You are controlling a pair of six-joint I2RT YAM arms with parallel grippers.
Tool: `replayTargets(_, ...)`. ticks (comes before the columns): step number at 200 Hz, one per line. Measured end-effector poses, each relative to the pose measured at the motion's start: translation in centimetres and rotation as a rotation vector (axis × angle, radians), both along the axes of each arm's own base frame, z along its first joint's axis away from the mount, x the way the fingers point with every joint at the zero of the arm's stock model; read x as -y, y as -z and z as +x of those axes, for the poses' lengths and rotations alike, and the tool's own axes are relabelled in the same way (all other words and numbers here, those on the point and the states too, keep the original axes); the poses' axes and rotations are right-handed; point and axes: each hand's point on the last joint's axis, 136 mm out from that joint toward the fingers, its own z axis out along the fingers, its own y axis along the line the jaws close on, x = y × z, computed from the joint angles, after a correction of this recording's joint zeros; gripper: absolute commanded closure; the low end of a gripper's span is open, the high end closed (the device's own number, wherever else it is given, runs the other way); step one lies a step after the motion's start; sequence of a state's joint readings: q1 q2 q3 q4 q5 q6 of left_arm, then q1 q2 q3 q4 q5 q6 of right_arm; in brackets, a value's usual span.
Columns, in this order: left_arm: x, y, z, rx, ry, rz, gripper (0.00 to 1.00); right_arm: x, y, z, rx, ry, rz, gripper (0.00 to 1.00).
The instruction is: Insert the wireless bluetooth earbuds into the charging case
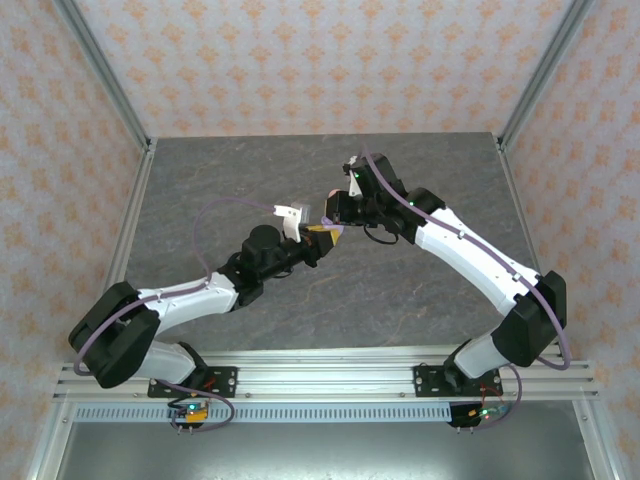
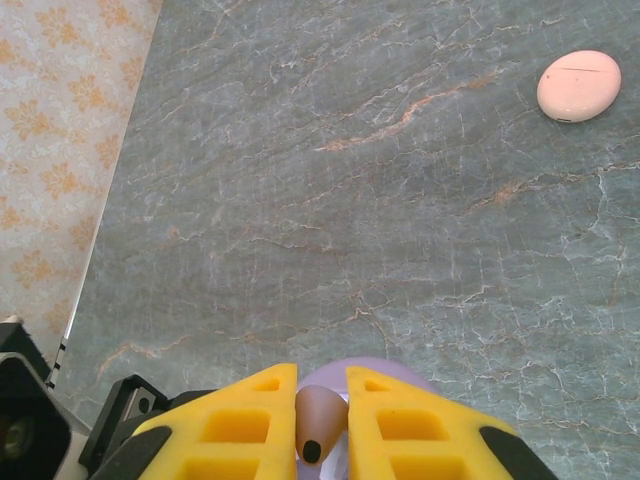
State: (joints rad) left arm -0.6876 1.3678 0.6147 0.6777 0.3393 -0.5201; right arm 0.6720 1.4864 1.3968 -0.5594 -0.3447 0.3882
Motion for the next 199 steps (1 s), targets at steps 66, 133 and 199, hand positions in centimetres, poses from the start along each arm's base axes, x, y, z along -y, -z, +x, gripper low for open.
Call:
replayTargets(66,-0.04,-0.38,0.15,0.003,-0.008,-0.006,0.86,-0.01,0.07,-0.04,0.002,-0.005,-0.003,0.84)
replayTargets(133,0.23,-0.26,0.08,-0.013,-0.006,0.009,0.86,-0.23,0.63,-0.57,-0.008,-0.029,-0.008,0.84)
replayTargets(199,0.13,0.1,0.12,-0.023,-0.015,0.021,0.86,0.03,0.4,-0.94,-0.001,-0.03,-0.008,0.83)
